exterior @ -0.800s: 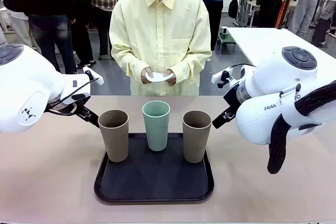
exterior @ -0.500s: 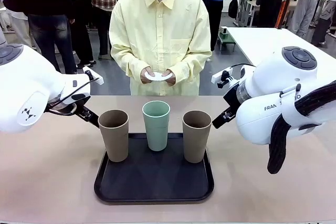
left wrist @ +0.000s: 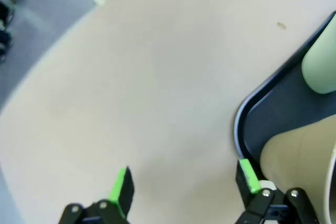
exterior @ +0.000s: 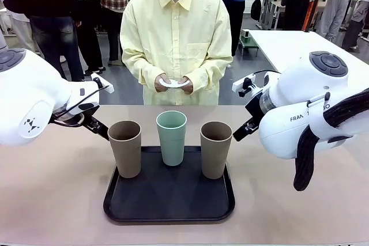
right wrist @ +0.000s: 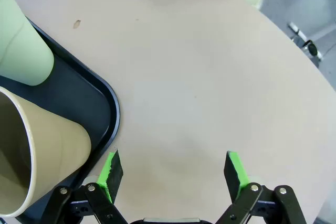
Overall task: Place coasters on the table and set cups on them.
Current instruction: Pick up one Reusable plastic cup and place it on a coaster set by the human.
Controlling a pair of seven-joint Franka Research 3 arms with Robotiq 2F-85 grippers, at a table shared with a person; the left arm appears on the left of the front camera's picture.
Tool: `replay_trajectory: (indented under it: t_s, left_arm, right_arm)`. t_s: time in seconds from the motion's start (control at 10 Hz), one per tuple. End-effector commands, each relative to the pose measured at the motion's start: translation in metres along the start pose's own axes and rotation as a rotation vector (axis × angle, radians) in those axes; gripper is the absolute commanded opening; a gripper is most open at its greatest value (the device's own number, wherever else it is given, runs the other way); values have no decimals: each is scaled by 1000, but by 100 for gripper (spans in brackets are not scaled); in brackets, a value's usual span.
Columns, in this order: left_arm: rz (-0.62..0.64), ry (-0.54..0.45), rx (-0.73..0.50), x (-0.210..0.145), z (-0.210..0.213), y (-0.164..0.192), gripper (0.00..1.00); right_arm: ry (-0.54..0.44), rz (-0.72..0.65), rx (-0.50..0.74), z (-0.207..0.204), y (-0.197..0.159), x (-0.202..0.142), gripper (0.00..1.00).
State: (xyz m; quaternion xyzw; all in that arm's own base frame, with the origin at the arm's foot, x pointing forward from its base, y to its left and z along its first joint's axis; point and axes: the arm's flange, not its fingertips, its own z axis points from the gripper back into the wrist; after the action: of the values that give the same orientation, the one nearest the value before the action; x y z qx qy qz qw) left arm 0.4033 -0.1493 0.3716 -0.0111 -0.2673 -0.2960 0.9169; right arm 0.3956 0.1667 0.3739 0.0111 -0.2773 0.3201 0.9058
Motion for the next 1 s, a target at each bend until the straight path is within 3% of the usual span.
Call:
replay_trajectory:
  t_s: [0.0, 0.3, 0.4, 0.7, 0.9]
  left_arm:
    - [0, 0, 0, 0, 0, 0, 100]
    - [0, 0, 0, 0, 0, 0, 100]
    - [0, 0, 0, 0, 0, 0, 100]
    - [-9, 44, -29, 9, 81, 4, 100]
    - [13, 166, -35, -12, 125, -8, 100]
  right_arm:
    - [0, 0, 0, 0, 0, 0, 100]
    - [0, 0, 0, 0, 0, 0, 100]
    - [51, -9, -4, 10, -7, 4, 100]
    - [91, -10, -88, 88, 11, 1, 100]
    - [181, -18, -96, 127, 29, -31, 100]
